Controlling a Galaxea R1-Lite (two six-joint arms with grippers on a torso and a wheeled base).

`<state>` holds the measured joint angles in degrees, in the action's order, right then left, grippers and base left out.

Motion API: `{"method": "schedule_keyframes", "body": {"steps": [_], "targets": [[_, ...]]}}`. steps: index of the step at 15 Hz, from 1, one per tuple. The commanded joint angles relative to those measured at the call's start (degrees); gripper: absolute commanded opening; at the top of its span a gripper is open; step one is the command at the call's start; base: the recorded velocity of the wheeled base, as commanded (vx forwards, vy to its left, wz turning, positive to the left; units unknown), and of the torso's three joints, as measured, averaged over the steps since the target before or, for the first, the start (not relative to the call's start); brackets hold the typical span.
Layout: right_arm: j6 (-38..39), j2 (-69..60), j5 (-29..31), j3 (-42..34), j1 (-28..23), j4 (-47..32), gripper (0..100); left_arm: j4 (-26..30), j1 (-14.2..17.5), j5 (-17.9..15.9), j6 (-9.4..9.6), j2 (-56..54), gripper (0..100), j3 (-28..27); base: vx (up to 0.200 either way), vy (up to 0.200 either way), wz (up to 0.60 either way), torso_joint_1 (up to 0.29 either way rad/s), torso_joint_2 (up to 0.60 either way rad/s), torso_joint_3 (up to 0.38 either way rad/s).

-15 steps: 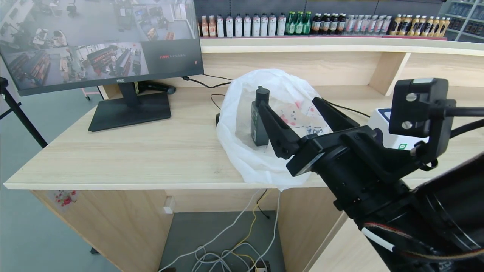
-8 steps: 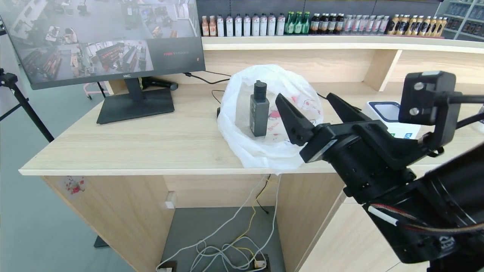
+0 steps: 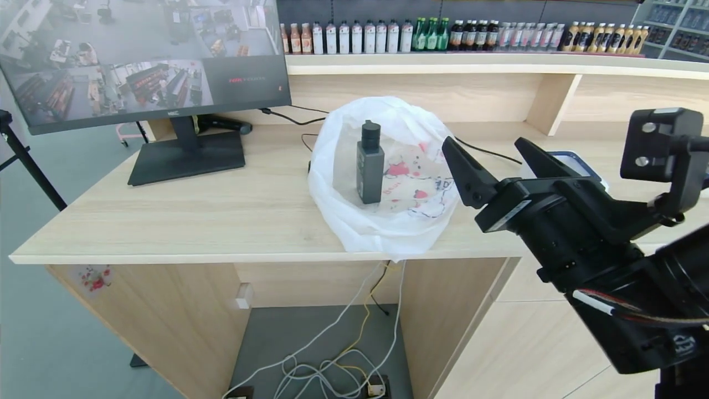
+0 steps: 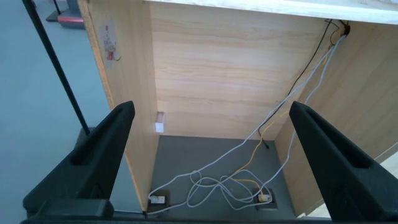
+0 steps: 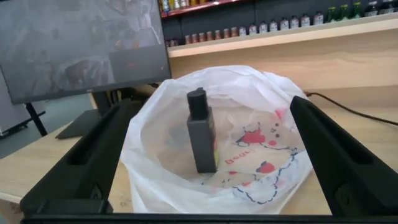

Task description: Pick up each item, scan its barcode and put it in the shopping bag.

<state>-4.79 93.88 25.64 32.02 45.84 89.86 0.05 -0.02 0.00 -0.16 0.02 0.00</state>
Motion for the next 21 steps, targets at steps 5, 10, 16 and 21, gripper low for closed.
{"method": "schedule_keyframes", "body": {"steps": [5,10,16,21], "targets": [[-0.92,-1.07,0.03,-0.65,-0.13,0.14,100,-0.05,0.02,0.0,-0.19,-0.02,100,0.0,0.0,-0.2,0.0,0.005,0.0,-0.002],[-0.92,-2.65,0.03,-3.11,0.39,0.14,100,-0.05,0.02,0.09,-0.19,-0.02,100,0.0,0.0,-0.2,0.0,0.0,0.0,0.0],[-1.01,-6.69,0.03,-6.89,0.66,0.14,100,-0.05,0.02,0.09,-0.37,-0.02,100,0.0,0.0,-0.2,0.0,0.003,0.0,0.001],[-1.01,-7.22,0.03,-7.94,0.66,0.14,100,-0.05,0.02,0.09,-0.37,-0.02,100,0.0,0.0,-0.2,0.0,0.001,0.0,0.002]]}}
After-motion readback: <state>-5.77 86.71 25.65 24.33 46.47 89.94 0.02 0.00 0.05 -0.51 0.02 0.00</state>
